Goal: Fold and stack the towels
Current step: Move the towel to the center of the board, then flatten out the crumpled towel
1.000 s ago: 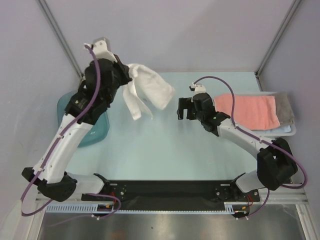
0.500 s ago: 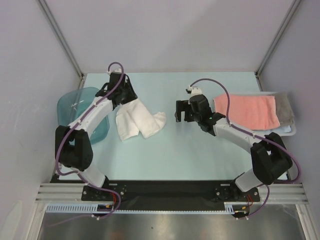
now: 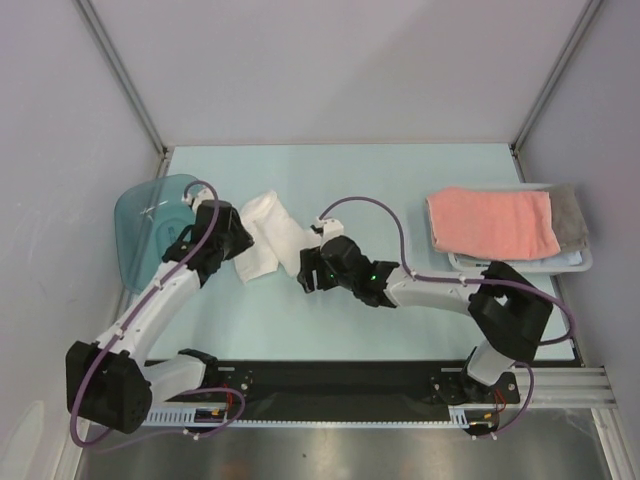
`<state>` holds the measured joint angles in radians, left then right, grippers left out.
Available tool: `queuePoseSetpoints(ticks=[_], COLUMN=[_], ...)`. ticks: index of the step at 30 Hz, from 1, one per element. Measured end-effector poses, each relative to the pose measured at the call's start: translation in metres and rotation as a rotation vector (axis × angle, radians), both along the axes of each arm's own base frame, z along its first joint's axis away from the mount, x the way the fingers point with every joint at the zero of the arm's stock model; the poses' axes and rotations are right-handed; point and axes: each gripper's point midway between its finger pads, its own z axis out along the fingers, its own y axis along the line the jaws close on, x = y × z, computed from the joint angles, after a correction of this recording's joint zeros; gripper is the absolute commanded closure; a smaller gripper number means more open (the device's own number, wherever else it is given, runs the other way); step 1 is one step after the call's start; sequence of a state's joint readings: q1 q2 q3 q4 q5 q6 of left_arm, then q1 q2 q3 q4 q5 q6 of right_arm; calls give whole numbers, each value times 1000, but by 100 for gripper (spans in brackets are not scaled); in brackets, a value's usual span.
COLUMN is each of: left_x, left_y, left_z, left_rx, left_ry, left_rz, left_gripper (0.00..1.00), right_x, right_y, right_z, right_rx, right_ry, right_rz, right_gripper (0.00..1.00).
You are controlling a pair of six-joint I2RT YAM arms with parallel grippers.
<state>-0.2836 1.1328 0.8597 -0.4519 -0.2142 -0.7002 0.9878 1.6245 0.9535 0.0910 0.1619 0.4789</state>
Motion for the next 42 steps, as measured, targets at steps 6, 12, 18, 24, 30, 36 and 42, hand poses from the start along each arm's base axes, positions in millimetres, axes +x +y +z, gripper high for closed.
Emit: queuePoseSetpoints(ticks=[6,12,18,24,30,36,42], left_x=[-26,-31,-34,-33,-31,-28,-29], left_y=[10,13,17,16,14,11,3], left_z=[-54,-84,-109,-125,-130,-130,-111], left_rx=[48,72,94,101,98,92,83], left_ry=[131,203,266,303,304,293,253], left_rz=[27,55,91,98,101,82,16], left_gripper=[53,54,53,57,88,100,100], right_x=[-4,9,29,56,88,116,139], right_y=[23,31,40,42,8,-47,-102], right_z=[-33,-64,-53,-39,-40,-2,68], right_rx=[14,2,32,53,21,-18,-40], right_ry=[28,48,-9,-60,-66,-106,-217], right_rz=[-34,-104,-167,-227,-319,-407,-499], right_gripper=[33,35,43,97,100,100,100])
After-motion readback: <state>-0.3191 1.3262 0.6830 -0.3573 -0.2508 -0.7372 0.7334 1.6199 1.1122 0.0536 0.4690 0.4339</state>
